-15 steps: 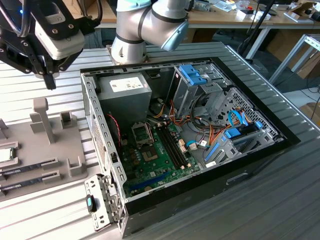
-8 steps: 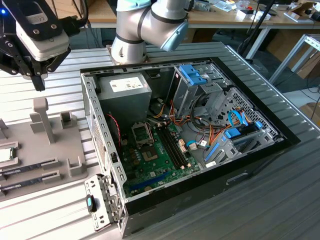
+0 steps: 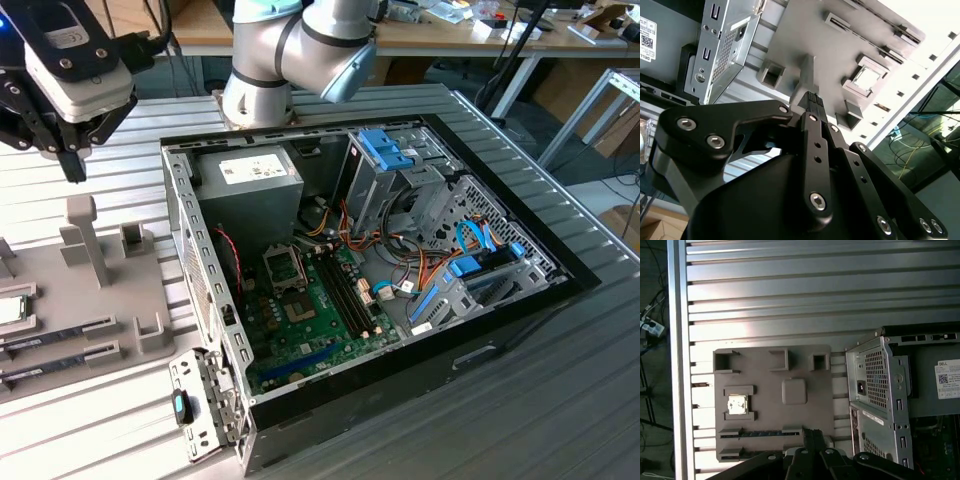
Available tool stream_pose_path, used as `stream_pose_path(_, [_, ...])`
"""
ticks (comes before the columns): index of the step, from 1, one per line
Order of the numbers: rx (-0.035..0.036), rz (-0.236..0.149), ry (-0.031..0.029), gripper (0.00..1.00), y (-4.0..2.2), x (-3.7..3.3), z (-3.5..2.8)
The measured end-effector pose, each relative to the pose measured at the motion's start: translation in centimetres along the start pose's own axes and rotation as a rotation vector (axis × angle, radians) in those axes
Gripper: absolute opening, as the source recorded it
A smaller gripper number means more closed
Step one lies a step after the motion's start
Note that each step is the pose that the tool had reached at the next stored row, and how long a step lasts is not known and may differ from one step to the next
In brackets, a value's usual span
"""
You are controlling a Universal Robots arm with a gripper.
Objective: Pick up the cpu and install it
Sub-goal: 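Reach for the cpu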
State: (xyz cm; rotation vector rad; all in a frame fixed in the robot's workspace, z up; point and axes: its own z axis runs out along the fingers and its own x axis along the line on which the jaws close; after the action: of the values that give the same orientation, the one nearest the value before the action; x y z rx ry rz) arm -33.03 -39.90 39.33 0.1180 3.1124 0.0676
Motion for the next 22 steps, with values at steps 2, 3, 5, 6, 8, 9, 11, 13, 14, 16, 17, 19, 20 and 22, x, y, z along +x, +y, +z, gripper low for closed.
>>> stream_pose_path(2, [0.0000, 0.000, 0.0001, 0.11, -0.01, 0.14, -0.01])
stream_pose_path(3, [0.0000, 0.000, 0.0001, 0.11, -0.01, 0.19, -0.01])
stream_pose_path(5, [0.0000, 0.000, 0.0001, 0.11, -0.02, 0.32, -0.01])
stream_pose_path(6, [0.0000, 0.000, 0.0000, 0.11, -0.03, 0.40, -0.01])
stream_pose_path(8, [0.0000, 0.000, 0.0001, 0.11, -0.04, 0.58, -0.02])
stream_pose_path(9, [0.0000, 0.000, 0.0000, 0.11, -0.05, 0.64, -0.02])
stream_pose_path(11, [0.0000, 0.000, 0.0001, 0.11, -0.05, 0.75, -0.02])
stream_pose_path(13, [0.0000, 0.000, 0.0001, 0.11, -0.06, 0.86, -0.03])
stream_pose_path(14, [0.0000, 0.000, 0.0001, 0.11, -0.07, 0.95, -0.03])
stream_pose_path(16, [0.0000, 0.000, 0.0001, 0.11, -0.08, 1.04, -0.03])
stream_pose_path(17, [0.0000, 0.000, 0.0000, 0.11, -0.08, 1.10, -0.03])
stream_pose_path(19, [0.0000, 0.000, 0.0000, 0.11, -0.09, 1.24, -0.03])
stream_pose_path(20, [0.0000, 0.000, 0.0001, 0.11, -0.10, 1.32, -0.04])
stream_pose_path(22, [0.0000, 0.000, 0.0001, 0.11, -0.10, 1.40, -0.04])
